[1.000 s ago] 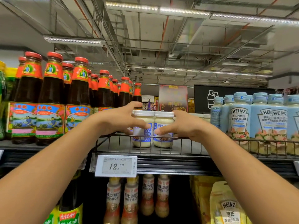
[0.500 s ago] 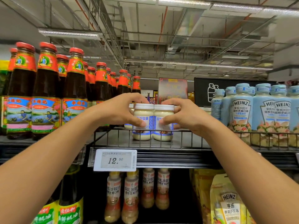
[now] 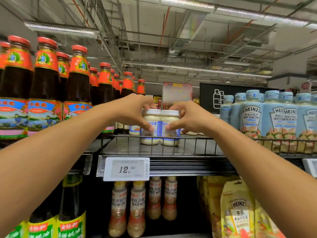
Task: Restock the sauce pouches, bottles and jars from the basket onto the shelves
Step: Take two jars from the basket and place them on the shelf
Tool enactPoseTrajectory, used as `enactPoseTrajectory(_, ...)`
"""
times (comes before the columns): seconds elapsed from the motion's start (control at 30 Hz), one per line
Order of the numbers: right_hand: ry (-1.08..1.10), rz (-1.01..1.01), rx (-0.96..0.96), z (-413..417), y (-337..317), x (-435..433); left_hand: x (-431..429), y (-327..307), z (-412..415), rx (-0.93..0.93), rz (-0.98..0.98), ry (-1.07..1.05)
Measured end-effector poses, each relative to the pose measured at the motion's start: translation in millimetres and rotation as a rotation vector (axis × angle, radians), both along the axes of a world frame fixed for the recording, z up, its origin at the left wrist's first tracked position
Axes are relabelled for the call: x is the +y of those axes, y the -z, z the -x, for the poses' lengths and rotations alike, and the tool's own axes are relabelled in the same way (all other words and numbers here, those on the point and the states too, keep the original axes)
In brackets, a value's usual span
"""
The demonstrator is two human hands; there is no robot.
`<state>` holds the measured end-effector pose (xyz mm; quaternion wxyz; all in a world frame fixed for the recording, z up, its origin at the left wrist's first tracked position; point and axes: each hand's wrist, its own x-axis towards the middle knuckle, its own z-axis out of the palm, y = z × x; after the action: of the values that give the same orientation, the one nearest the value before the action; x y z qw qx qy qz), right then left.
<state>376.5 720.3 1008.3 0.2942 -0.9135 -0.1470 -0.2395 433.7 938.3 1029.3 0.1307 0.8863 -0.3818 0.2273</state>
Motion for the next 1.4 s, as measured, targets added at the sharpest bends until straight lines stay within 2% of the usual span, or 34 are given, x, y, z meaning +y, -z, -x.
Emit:
enactPoseTrajectory(0.17,0.082,0.039,0.025,-0.9,-2.7,-12.7,-19.1,-2.8,-10.5,-0.032,-0.068,0.050)
enactPoseTrajectory(0.33,0.152,0.083,0.080,-1.1,-9.4,-33.9,-38.5,-23.6,-12.4,0.012,-0.248,0.092)
enactPoseTrajectory(0.57,0.139,0.149,0.114,-14.5,-16.8,-60.1,-73.4,-18.4,-33.0,-0.075,-0.256,0.005)
enactPoseTrajectory(0.77,0.224,0.360,0.115,-40.6,-26.3,-67.1,-89.8,-14.5,-51.8,-0.116,-0.304,-0.066)
enactPoseTrajectory(1.0,0.379,0.678,0.008,-76.6,-26.4,-60.0,-106.0,-15.0,-72.8,-0.184,-0.409,-0.191)
enactPoseTrajectory(1.3,0.411,0.867,0.006,-101.4,-24.7,-59.8,-112.7,-13.7,-85.0,-0.328,-0.557,-0.314)
enactPoseTrajectory(1.4,0.429,0.945,-0.026,-104.0,-24.7,-60.3,-118.7,-12.7,-92.4,-0.366,-0.550,-0.332)
